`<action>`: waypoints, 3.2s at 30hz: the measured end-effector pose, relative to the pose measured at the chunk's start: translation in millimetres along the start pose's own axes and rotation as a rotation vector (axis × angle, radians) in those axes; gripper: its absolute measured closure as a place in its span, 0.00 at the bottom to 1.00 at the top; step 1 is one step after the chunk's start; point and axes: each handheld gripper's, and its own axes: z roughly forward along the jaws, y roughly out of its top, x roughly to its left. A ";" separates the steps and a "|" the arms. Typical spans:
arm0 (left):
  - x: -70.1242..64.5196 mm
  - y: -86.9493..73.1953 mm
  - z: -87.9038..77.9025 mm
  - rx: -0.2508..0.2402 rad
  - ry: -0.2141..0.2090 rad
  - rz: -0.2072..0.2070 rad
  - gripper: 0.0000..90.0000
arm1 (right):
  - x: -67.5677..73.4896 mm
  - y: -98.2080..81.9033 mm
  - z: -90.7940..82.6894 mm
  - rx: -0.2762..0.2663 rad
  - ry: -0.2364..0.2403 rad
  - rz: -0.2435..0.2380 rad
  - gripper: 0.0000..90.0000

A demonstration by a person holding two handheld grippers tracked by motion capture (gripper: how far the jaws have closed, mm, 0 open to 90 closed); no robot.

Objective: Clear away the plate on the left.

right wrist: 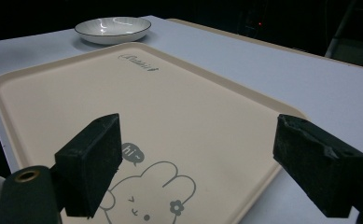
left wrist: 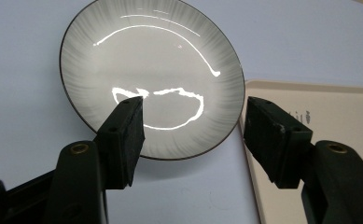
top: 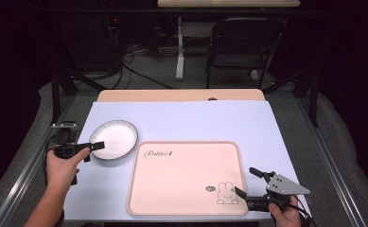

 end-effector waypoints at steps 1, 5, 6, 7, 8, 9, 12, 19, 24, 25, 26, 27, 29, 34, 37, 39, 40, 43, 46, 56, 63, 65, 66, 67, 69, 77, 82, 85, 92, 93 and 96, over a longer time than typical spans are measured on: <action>1.3 1.3 0.0 0.000 0.003 -0.006 0.42 | 0.1 0.0 -0.1 0.000 0.000 0.000 0.16; 9.0 5.9 0.2 0.001 0.010 -0.025 0.42 | 0.1 0.1 -0.2 0.001 0.000 0.001 0.16; 11.5 6.8 0.3 0.005 0.012 -0.029 0.42 | 0.2 0.1 -0.2 0.001 0.001 0.000 0.16; 14.2 7.7 1.1 0.007 0.016 -0.036 0.42 | 0.2 0.1 -0.3 0.001 0.000 0.000 0.16; 15.5 8.2 1.4 0.008 0.020 -0.043 0.42 | 0.2 0.0 -0.2 0.000 0.001 0.000 0.16; 17.3 9.1 1.7 0.013 0.023 -0.046 0.42 | 0.2 0.1 -0.1 0.001 0.001 0.000 0.16; 21.6 11.5 2.8 0.015 0.032 -0.060 0.43 | 0.0 0.1 0.0 -0.001 0.000 -0.003 0.16; 27.6 19.1 7.2 0.034 0.054 -0.085 0.43 | 0.2 0.1 0.0 0.001 0.001 -0.001 0.16; 30.6 25.4 12.6 0.050 0.076 -0.099 0.43 | 0.3 0.1 -0.2 0.002 0.001 0.000 0.16; 31.1 26.6 13.9 0.054 0.084 -0.100 0.43 | 0.2 0.0 -0.2 0.001 0.001 -0.001 0.16; 31.3 27.4 14.9 0.058 0.089 -0.105 0.43 | 0.2 0.0 -0.2 0.001 0.001 0.000 0.16; 32.2 28.6 16.9 0.060 0.097 -0.106 0.43 | 0.2 0.1 -0.2 0.002 0.001 0.000 0.16; 34.3 30.7 20.1 0.069 0.110 -0.114 0.43 | 0.2 0.0 -0.1 0.001 0.001 -0.001 0.16; 37.1 34.8 25.8 0.087 0.138 -0.124 0.43 | 0.2 0.0 -0.3 0.001 0.001 0.000 0.16; 39.2 37.9 28.7 0.094 0.154 -0.134 0.43 | 0.0 0.0 -0.1 0.001 0.002 0.000 0.16; 41.0 39.9 30.6 0.099 0.165 -0.139 0.43 | 0.1 0.0 -0.2 0.001 0.002 0.000 0.16; 41.5 40.3 31.4 0.101 0.167 -0.142 0.43 | 0.3 0.0 -0.3 0.001 0.002 0.000 0.16; 43.7 41.7 35.0 0.110 0.175 -0.146 0.44 | 0.2 0.0 -0.3 0.001 0.002 0.000 0.16; 47.1 42.4 39.7 0.123 0.182 -0.153 0.44 | 0.2 0.0 -0.3 0.001 0.002 0.000 0.16; 58.1 41.9 54.1 0.144 0.188 -0.194 0.44 | 0.0 -0.1 0.5 -0.001 0.003 0.002 0.16; 57.4 40.2 65.0 0.168 0.188 -0.195 0.44 | -0.1 -0.1 0.3 0.001 0.003 0.000 0.16; 57.5 40.0 68.2 0.168 0.189 -0.197 0.44 | -0.1 -0.1 0.0 0.001 0.002 -0.001 0.16; 57.7 39.8 69.4 0.170 0.187 -0.201 0.44 | -0.1 -0.1 -0.1 0.001 0.002 0.000 0.16; 58.0 39.2 70.6 0.172 0.184 -0.208 0.44 | 0.0 -0.1 -0.2 0.001 0.002 0.000 0.16; 58.6 37.9 73.2 0.177 0.185 -0.213 0.45 | 0.0 -0.1 -0.3 0.001 0.003 0.000 0.16; 58.7 35.8 78.9 0.184 0.167 -0.222 0.45 | 0.1 -0.1 -0.4 0.001 0.004 -0.001 0.16; 58.9 35.0 82.0 0.188 0.154 -0.233 0.46 | 0.2 -0.1 -0.4 0.000 0.004 -0.002 0.16; 59.6 33.9 84.0 0.185 0.152 -0.240 0.47 | 0.1 -0.1 -0.4 -0.001 0.004 -0.005 0.16; 62.5 30.7 87.9 0.185 0.135 -0.269 0.49 | 0.0 -0.1 -0.5 -0.001 0.005 -0.007 0.16; 62.7 30.7 87.8 0.184 0.134 -0.269 0.49 | 0.1 -0.1 -0.4 -0.001 0.005 -0.007 0.16; 63.6 30.3 87.4 0.182 0.128 -0.272 0.50 | 0.2 0.0 -0.3 0.001 0.006 -0.006 0.16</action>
